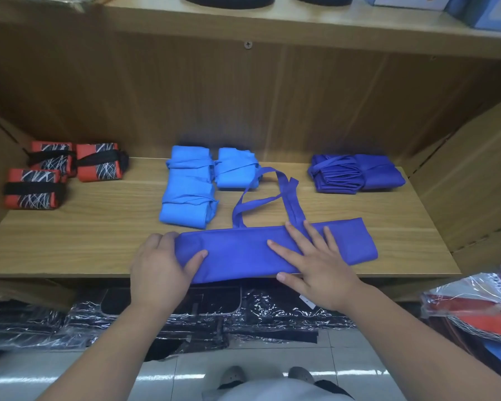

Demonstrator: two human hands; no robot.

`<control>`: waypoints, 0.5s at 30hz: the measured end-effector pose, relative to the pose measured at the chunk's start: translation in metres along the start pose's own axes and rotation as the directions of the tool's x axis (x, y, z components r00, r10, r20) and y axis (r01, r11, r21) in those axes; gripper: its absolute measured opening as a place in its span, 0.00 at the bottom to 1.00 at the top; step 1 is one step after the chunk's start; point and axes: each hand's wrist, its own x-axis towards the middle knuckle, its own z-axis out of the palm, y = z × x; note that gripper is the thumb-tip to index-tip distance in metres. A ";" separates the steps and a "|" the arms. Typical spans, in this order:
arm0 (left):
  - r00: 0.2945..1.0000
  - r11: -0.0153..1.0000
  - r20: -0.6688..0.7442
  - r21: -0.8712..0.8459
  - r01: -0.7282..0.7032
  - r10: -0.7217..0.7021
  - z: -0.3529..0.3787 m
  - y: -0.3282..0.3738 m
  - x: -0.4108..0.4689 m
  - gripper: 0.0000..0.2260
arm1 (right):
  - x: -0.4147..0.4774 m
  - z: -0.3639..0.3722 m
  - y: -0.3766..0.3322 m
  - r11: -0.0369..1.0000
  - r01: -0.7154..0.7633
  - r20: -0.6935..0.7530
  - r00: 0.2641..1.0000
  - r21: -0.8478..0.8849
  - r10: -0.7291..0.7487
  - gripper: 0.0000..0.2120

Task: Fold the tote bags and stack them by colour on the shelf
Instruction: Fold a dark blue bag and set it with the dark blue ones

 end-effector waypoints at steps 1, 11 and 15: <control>1.000 1.000 0.011 -0.008 0.001 -0.001 -0.001 0.000 0.001 0.33 | 0.000 -0.001 -0.001 1.000 0.011 0.025 1.000 -0.020 -0.011 0.31; 0.999 0.999 0.054 -0.050 0.004 -0.001 -0.005 0.003 0.004 0.23 | 0.007 -0.009 -0.007 0.988 0.138 0.084 0.988 -0.066 -0.132 0.32; 0.997 0.965 0.072 -0.259 0.040 -0.022 -0.011 0.009 0.000 0.17 | 0.011 -0.016 -0.007 0.989 0.129 0.102 0.987 -0.073 -0.121 0.32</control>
